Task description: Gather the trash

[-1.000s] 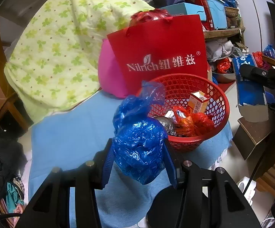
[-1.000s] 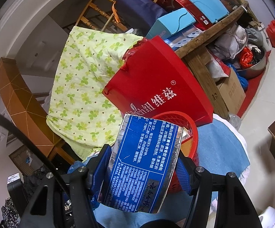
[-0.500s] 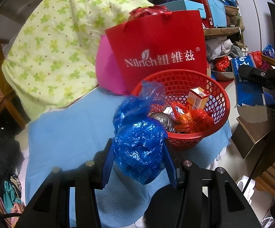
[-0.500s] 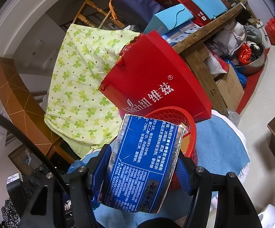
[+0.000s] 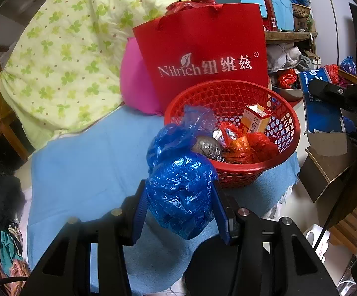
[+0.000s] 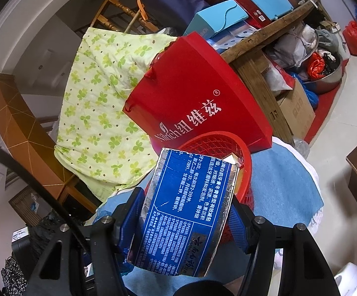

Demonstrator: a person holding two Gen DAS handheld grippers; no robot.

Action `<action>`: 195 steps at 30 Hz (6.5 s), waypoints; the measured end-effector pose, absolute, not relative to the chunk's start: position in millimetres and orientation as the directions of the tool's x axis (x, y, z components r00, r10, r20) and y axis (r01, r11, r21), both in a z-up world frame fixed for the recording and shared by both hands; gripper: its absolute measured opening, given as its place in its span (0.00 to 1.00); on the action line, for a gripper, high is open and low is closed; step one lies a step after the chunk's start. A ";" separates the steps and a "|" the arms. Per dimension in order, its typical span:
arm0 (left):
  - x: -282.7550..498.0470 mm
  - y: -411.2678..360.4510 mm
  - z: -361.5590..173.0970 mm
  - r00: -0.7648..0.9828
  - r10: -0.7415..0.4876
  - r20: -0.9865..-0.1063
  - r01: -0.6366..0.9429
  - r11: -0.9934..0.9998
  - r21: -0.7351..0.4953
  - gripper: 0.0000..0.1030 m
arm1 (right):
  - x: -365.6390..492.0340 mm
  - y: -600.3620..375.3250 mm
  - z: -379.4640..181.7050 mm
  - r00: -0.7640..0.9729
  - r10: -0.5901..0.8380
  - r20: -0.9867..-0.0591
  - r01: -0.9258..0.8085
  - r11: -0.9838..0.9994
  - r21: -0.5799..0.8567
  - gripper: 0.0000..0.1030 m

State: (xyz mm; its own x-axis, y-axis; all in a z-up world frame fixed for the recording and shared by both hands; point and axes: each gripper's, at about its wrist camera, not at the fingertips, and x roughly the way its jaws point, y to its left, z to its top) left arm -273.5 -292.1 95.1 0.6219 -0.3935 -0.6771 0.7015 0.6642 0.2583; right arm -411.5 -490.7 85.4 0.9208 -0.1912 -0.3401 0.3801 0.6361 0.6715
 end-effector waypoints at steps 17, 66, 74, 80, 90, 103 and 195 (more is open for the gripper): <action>-197.0 -360.8 108.1 0.353 -0.629 -0.693 0.849 0.526 -0.045 0.51 | -379.5 -524.5 105.5 0.913 -0.250 -0.323 0.405 0.650 0.642 0.65; -255.4 -162.0 214.0 0.834 -0.349 -0.428 0.461 0.866 0.192 0.89 | -376.1 -340.6 198.4 0.893 -0.271 -0.359 0.371 0.894 0.250 0.74; -261.0 -142.4 223.6 0.849 -0.328 -0.415 0.428 0.886 0.176 0.89 | -388.7 -316.6 212.1 0.856 -0.362 -0.368 0.436 0.889 0.138 0.75; -266.1 -129.1 228.2 0.856 -0.319 -0.407 0.414 0.895 0.168 0.89 | -394.4 -307.3 217.8 0.849 -0.368 -0.379 0.440 0.890 0.122 0.74; -280.4 -109.1 236.3 0.878 -0.307 -0.368 0.385 0.908 0.162 0.99 | -398.2 -286.4 224.3 0.850 -0.366 -0.378 0.436 0.893 0.115 0.77; -286.8 -101.1 232.6 0.862 -0.319 -0.394 0.403 0.903 0.150 0.99 | -399.3 -278.1 225.5 0.850 -0.357 -0.387 0.428 0.897 0.112 0.77; -336.4 -149.9 223.6 0.776 -0.440 -0.452 0.576 0.787 0.223 0.99 | -453.2 -330.5 222.8 0.788 -0.489 -0.374 0.555 0.827 0.087 0.77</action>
State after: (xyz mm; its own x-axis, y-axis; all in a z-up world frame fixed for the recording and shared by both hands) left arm -336.4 -149.9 223.6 0.7763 -0.4398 -0.4516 0.5755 0.7868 0.2229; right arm -453.2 -330.5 222.8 0.7879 -0.4891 -0.3742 0.5548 0.8274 0.0867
